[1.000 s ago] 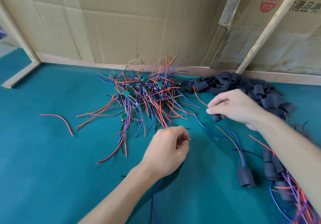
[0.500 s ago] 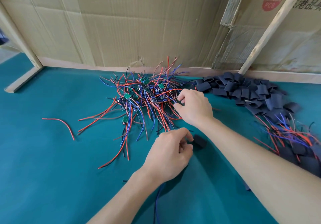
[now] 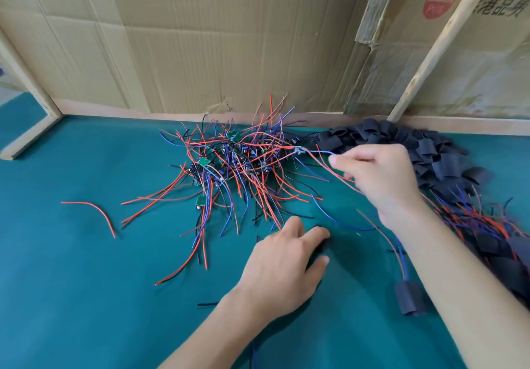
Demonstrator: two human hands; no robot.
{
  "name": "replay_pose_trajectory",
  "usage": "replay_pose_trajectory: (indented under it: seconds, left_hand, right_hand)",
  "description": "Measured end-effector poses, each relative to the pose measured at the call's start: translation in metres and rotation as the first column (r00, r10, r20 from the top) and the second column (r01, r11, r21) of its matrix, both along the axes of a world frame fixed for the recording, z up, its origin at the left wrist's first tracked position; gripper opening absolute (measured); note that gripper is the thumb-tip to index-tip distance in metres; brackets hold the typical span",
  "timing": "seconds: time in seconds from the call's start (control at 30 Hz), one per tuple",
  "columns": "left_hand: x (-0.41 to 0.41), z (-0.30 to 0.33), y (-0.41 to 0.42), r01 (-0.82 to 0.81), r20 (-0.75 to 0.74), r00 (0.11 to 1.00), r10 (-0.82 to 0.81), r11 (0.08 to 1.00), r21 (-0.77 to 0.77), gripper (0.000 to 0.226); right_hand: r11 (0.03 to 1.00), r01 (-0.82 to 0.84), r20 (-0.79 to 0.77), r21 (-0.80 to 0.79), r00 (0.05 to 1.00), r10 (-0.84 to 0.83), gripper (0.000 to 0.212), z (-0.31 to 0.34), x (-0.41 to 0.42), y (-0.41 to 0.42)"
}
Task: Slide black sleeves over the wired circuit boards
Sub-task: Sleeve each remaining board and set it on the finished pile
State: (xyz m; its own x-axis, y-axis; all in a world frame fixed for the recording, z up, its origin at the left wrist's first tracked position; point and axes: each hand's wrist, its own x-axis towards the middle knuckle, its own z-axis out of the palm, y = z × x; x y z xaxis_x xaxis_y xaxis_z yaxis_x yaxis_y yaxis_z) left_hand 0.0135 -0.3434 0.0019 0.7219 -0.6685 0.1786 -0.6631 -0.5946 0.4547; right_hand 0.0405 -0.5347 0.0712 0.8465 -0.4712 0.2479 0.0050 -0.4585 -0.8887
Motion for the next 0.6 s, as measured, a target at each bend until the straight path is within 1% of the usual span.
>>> replay_pose_trajectory:
  seconds: [0.07,0.13,0.17,0.2,0.23,0.27,0.3,0.33,0.37,0.4,0.47,0.6]
  left_hand:
    - [0.002,-0.001,0.0,-0.016,-0.02,1.0,0.015,0.999,-0.044,0.031]
    - [0.004,-0.001,0.0,-0.037,-0.057,0.998,0.03,0.992,-0.121,0.026]
    - [0.006,-0.003,-0.001,-0.073,-0.103,0.993,0.054,0.978,-0.196,0.023]
    - [0.008,-0.003,-0.001,-0.144,-0.197,0.976,0.089,0.947,-0.286,0.021]
    - [0.01,-0.002,0.0,-0.241,-0.339,0.934,0.11,0.895,-0.375,0.02]
    - [0.012,0.0,0.001,-0.344,-0.495,0.864,0.089,0.823,-0.452,0.02]
    - [0.015,0.002,0.001,-0.439,-0.631,0.775,0.031,0.744,-0.503,0.02]
    - [0.017,0.005,0.002,-0.525,-0.727,0.685,-0.04,0.666,-0.531,0.024]
    - [0.018,0.007,0.003,-0.586,-0.781,0.617,-0.097,0.605,-0.539,0.028]
    - [0.018,0.009,0.003,-0.616,-0.803,0.583,-0.127,0.575,-0.539,0.032]
    - [0.019,0.011,0.004,-0.613,-0.81,0.573,-0.128,0.589,-0.527,0.03]
    - [0.019,0.011,0.008,-0.587,-0.82,0.551,-0.154,0.627,-0.512,0.013]
  right_hand:
    - [0.991,0.004,0.03,0.133,1.0,-0.008,0.013,-0.008,-0.024,0.001]
    - [0.974,-0.039,0.024,0.225,0.999,0.034,0.013,-0.021,-0.048,0.01]
    - [0.966,-0.071,0.024,0.247,0.997,0.067,0.012,-0.028,-0.059,0.017]
    - [0.964,-0.102,0.032,0.247,0.995,0.097,0.01,-0.035,-0.07,0.025]
    - [0.967,-0.129,0.047,0.219,0.991,0.122,0.009,-0.042,-0.079,0.033]
    - [0.975,-0.155,0.054,0.16,0.988,0.148,0.008,-0.047,-0.085,0.04]
    - [0.98,-0.184,0.046,0.077,0.983,0.18,0.007,-0.051,-0.089,0.047]
    - [0.976,-0.219,0.033,-0.007,0.975,0.219,0.006,-0.054,-0.091,0.053]
    - [0.962,-0.265,0.021,-0.072,0.963,0.267,0.004,-0.056,-0.093,0.058]
    - [0.943,-0.309,0.008,-0.123,0.95,0.313,0.004,-0.056,-0.093,0.061]
    - [0.911,-0.369,-0.036,-0.184,0.929,0.369,0.008,-0.057,-0.093,0.063]
    - [0.87,-0.478,-0.076,-0.121,0.878,0.472,0.006,-0.056,-0.098,0.06]
